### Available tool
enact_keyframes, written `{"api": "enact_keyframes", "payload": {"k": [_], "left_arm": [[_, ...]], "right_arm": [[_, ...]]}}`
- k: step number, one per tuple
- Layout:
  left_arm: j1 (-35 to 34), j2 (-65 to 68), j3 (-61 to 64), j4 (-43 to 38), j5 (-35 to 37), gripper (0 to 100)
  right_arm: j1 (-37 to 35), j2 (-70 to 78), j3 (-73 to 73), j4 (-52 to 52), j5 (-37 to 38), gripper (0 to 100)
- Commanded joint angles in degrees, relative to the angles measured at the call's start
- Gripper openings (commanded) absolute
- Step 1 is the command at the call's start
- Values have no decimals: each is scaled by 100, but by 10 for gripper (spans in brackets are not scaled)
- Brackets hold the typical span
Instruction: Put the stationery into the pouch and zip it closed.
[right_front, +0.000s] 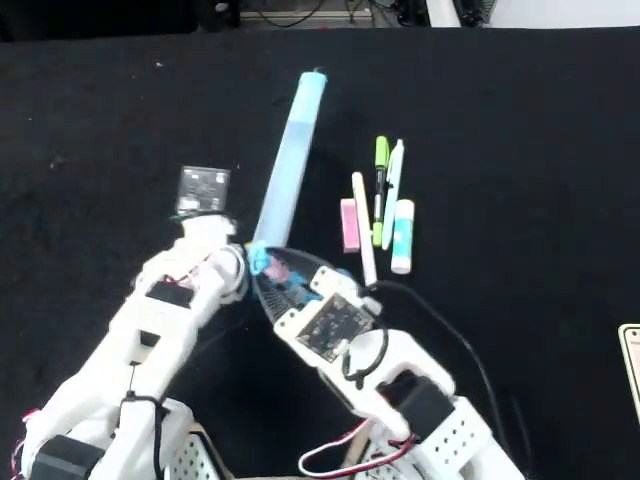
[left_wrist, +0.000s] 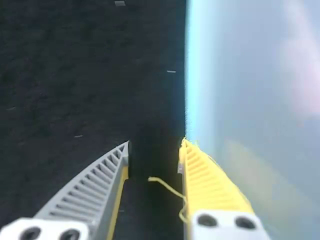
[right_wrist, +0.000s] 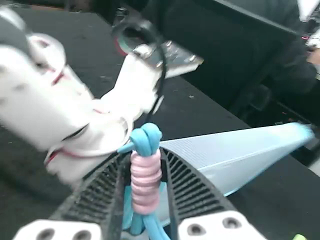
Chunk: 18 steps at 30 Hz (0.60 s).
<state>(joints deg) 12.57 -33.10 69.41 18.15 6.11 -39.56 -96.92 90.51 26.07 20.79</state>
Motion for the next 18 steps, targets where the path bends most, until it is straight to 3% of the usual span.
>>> {"api": "enact_keyframes", "payload": {"k": [1, 7, 15, 18], "left_arm": [[488, -18, -295, -79, 62, 170], [189, -44, -286, -53, 70, 170], [-1174, -62, -400, -26, 44, 166], [-1490, -62, -655, 352, 70, 166]], "right_arm": [[62, -13, -356, 0, -35, 14], [-220, -13, 110, -9, 9, 14], [-220, -13, 664, -273, 18, 14], [-220, 22, 664, -273, 18, 14]]}}
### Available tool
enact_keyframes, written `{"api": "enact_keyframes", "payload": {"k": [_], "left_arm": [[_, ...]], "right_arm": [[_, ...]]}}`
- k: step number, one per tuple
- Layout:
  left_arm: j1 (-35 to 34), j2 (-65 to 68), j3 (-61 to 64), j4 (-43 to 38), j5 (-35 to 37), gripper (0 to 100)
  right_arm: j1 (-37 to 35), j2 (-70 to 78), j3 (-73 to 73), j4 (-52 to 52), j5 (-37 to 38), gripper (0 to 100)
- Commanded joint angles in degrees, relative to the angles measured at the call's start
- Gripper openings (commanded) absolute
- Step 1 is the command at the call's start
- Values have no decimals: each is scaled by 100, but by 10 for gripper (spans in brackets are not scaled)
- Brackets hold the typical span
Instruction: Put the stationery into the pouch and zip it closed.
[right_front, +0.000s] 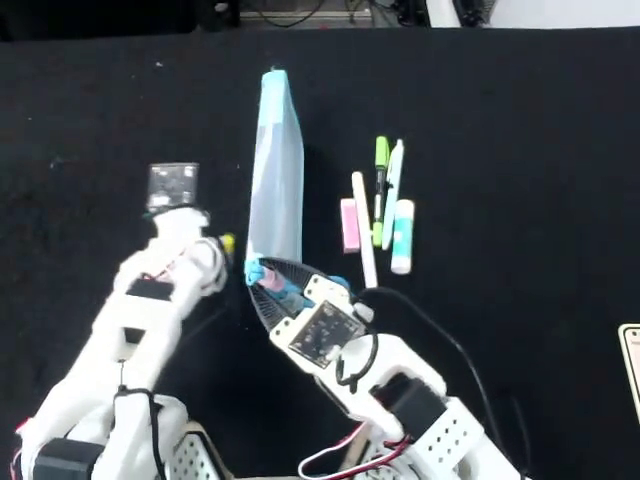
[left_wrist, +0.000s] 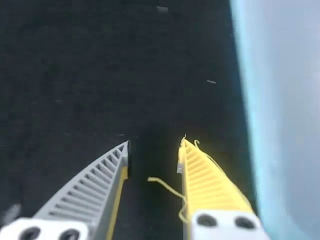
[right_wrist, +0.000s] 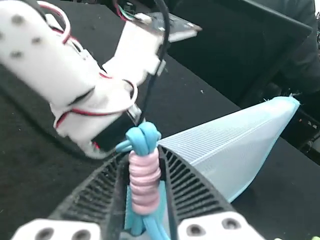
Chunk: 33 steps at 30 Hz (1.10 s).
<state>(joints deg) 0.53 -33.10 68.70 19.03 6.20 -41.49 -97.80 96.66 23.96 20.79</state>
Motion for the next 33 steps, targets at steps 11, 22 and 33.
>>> {"api": "enact_keyframes", "payload": {"k": [11, 22, 33], "left_arm": [[-549, -62, -1341, 1503, 26, 166], [-567, -62, -1332, 1512, 26, 166], [-576, -62, -1367, 1538, 26, 166]], "right_arm": [[-730, 760, -215, 316, 589, 12], [79, 1270, -1051, 782, 686, 11], [237, 1314, -1253, 1363, 703, 11]]}}
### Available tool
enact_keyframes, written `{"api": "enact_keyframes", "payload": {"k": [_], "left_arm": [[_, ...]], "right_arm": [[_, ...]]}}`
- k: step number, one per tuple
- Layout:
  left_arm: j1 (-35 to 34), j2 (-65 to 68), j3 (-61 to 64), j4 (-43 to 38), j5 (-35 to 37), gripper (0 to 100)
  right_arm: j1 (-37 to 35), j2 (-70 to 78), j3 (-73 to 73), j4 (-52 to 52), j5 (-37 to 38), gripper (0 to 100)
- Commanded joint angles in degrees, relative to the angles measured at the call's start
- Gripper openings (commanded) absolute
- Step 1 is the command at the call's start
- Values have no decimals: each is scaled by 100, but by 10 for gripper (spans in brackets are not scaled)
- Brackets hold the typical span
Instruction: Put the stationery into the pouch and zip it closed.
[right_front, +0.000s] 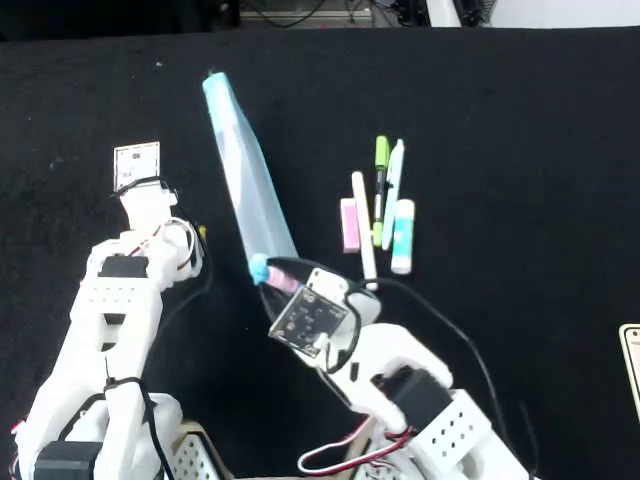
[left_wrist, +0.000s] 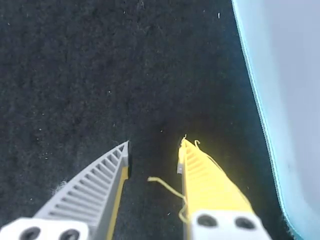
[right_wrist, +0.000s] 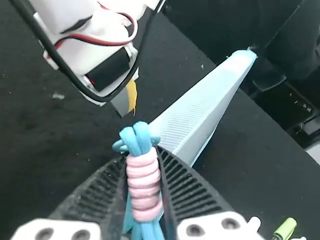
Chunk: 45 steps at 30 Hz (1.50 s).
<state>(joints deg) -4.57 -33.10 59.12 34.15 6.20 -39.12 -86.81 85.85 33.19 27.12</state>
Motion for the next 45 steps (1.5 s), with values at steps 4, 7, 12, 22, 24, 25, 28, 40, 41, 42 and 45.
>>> {"api": "enact_keyframes", "payload": {"k": [4, 7, 12, 22, 24, 25, 28, 40, 41, 42, 45], "left_arm": [[-295, -62, -479, 35, 62, 166], [-514, -62, -681, 281, 70, 166], [-681, -62, -1270, 1178, 70, 166], [-435, -1855, -804, 1556, 18, 166], [-365, -2532, -286, 1240, 18, 167], [-321, -2848, -57, 1116, 18, 167], [-145, -3771, 462, 949, 18, 168], [699, -4695, 1666, 202, -580, 166], [699, -4695, 1701, 149, -580, 166], [699, -4695, 1745, 105, -580, 166], [699, -4695, 1930, -141, -580, 166]], "right_arm": [[-378, 215, -215, 615, 88, 11], [-422, 215, -198, 624, 97, 11], [-422, 215, -198, 659, 97, 11], [-976, 215, -40, 668, 97, 11], [-932, 215, -48, 651, 97, 11], [-923, 215, -48, 659, 97, 11], [-923, 215, -40, 668, 97, 11], [-149, 163, -303, 457, 53, 11], [-149, 163, -303, 457, 53, 11], [-149, 163, -303, 457, 53, 11], [-149, 163, -312, 466, 53, 11]]}}
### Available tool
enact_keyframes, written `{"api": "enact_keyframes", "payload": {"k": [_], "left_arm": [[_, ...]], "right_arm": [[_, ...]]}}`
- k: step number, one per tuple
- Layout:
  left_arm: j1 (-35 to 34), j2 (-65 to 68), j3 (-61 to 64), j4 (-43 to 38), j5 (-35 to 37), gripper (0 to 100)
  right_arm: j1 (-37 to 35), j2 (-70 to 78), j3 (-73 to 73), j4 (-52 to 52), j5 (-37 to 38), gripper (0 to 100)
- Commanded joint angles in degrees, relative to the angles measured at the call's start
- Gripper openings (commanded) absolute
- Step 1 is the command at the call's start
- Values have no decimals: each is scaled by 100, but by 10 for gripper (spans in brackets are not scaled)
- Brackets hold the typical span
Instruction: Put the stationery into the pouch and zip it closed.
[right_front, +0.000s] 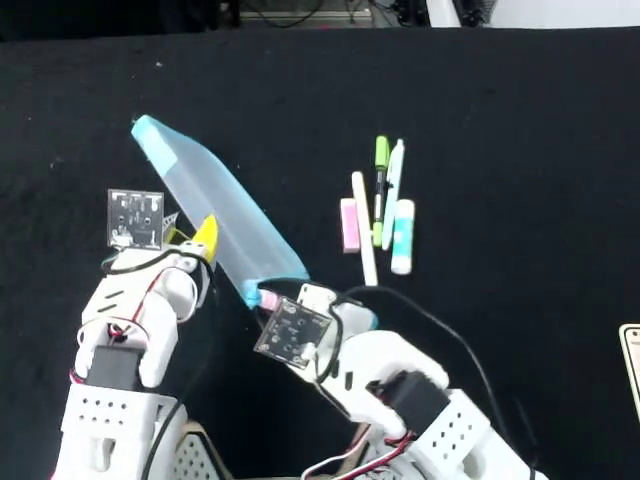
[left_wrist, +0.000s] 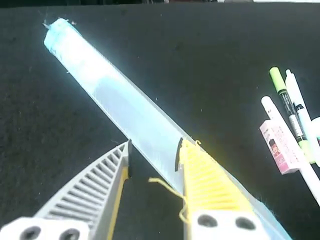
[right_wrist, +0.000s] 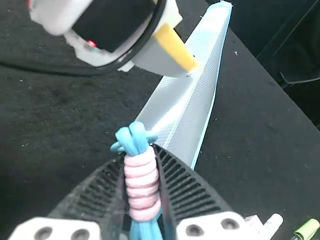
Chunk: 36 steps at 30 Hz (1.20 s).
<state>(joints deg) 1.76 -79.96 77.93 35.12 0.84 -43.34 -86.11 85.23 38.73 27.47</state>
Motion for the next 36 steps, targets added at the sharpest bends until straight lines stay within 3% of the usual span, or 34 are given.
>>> {"api": "enact_keyframes", "payload": {"k": [1, 9, 19, 26, 29, 36], "left_arm": [[66, -9, 127, -334, -53, 166], [66, 62, 277, -527, -53, 166], [40, 870, 13, -730, -44, 166], [-409, 958, -1007, 510, -44, 170], [-215, 958, -1525, 1266, -123, 170], [620, 1020, -2000, 2312, -1257, 171]], "right_arm": [[273, 92, -259, -53, 18, 11], [281, 145, -1437, 1688, 18, 11], [431, 163, -1473, 2101, 62, 11], [932, 163, -945, 1301, 26, 11], [941, 163, -690, 967, 18, 11], [949, 163, -725, 914, 0, 11]]}}
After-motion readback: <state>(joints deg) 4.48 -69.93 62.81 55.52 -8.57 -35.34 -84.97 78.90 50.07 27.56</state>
